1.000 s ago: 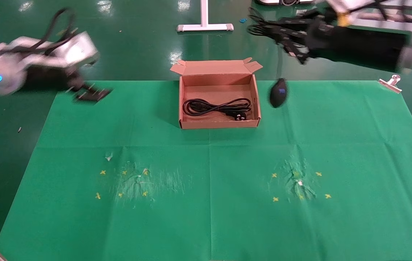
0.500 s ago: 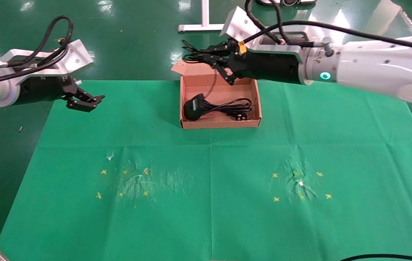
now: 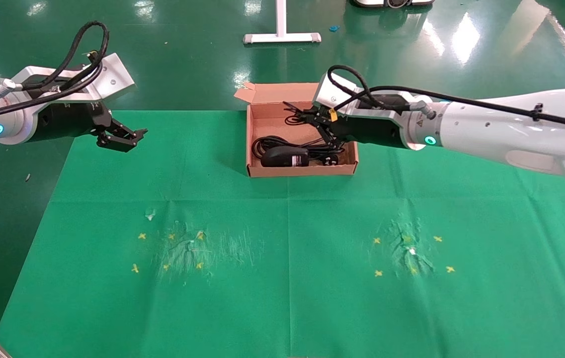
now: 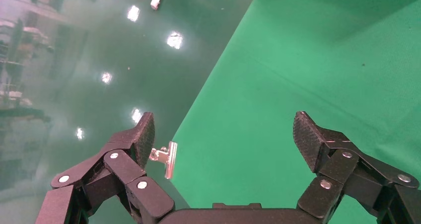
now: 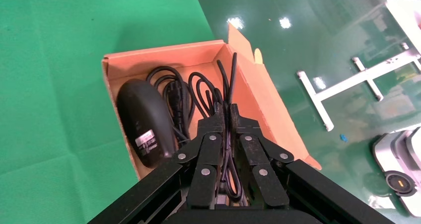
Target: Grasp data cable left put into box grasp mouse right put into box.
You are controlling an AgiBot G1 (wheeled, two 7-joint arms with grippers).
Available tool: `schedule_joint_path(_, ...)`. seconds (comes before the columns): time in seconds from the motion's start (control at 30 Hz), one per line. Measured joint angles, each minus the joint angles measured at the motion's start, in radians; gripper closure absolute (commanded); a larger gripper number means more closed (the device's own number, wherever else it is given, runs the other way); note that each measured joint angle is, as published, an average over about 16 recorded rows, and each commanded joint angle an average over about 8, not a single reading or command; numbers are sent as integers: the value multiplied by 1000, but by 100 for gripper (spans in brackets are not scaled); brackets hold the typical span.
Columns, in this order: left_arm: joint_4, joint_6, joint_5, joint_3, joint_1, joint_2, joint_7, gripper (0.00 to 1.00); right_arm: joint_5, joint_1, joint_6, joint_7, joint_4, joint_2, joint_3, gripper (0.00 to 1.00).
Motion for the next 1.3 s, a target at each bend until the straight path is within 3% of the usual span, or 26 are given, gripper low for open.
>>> schedule_joint_path(0.53,21,-4,-12,0,-2,8,12,0,62,-29,-39,13,40,39,22,0)
schedule_joint_path(1.3,31,-6,-22,0,-4,10,25,0,402,-204,-263,79,236,248,134,0)
